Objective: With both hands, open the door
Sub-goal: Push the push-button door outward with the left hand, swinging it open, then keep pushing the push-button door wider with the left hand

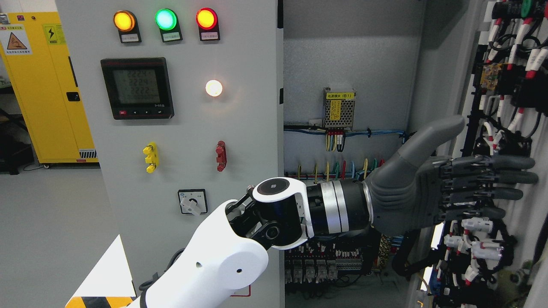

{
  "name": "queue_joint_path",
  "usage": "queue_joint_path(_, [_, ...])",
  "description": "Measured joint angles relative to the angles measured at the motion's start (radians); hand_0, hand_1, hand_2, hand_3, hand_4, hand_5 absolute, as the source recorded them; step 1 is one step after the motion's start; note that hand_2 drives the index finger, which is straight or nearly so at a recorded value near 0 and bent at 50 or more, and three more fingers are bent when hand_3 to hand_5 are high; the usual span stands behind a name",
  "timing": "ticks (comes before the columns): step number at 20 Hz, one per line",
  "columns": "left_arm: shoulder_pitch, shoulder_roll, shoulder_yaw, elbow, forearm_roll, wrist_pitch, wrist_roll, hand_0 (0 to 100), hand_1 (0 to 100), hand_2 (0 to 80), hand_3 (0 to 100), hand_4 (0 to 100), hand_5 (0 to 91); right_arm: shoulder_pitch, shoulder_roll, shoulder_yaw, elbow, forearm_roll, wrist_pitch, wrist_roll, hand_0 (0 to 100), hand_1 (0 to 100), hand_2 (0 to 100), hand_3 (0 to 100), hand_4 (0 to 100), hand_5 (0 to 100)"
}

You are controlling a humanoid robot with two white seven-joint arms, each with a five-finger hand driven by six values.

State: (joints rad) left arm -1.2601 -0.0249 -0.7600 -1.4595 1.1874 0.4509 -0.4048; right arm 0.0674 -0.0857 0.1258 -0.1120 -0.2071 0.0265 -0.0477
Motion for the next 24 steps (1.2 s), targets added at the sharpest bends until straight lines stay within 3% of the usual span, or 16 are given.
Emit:
queue_joint_path(13, [0.008, -0.101, -0.004, 0.004, -0.035, 0.001, 0.062, 0, 3, 0.0, 0, 0, 0.0, 0.005, -0.003, 0.0, 0.0, 0.0, 0.0, 0.0, 21, 7, 0, 0, 0, 0])
queue_joint_path(24, [0.005, -0.141, -0.033, 0.023, -0.074, -0.016, 0.064, 0, 1, 0.0, 0, 0, 0.0, 0.012, -0.007, 0.0, 0.0, 0.0, 0.0, 0.0, 21, 7, 0, 0, 0, 0])
